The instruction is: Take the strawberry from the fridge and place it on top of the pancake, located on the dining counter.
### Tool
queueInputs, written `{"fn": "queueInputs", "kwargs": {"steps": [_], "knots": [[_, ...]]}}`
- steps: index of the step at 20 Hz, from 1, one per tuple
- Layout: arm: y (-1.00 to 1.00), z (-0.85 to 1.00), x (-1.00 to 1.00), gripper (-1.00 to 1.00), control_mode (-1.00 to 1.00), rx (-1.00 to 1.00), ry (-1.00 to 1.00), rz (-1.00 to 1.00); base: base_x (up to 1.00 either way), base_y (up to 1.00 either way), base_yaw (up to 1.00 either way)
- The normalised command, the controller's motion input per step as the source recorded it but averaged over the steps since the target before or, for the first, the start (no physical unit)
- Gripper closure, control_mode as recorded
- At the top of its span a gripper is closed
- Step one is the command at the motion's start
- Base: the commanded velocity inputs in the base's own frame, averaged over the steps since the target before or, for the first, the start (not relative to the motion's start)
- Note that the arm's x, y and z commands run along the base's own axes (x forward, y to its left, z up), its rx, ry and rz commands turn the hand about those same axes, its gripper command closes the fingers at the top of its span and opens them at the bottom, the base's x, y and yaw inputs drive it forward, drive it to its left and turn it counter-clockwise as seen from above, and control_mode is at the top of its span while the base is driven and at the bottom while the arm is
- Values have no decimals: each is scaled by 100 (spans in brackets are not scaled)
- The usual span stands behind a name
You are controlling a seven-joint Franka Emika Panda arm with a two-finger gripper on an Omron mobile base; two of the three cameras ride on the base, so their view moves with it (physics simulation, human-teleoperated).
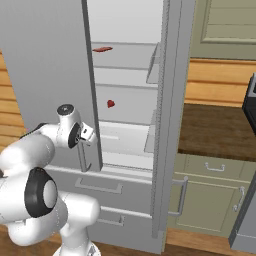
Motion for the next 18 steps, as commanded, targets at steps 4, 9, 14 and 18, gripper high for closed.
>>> {"fn": "queueInputs", "kwargs": {"steps": [4, 9, 14, 18], "knots": [[15, -26, 0, -100, -100, 0, 1, 0, 0, 0, 0], [11, -12, -1, 100, -100, 0, 0, 0, 0, 0, 0], [1, 0, -1, 100, -100, 0, 0, 0, 0, 0, 0], [14, -3, -30, 100, -100, -2, 0, -6, 0, 0, 0]]}}
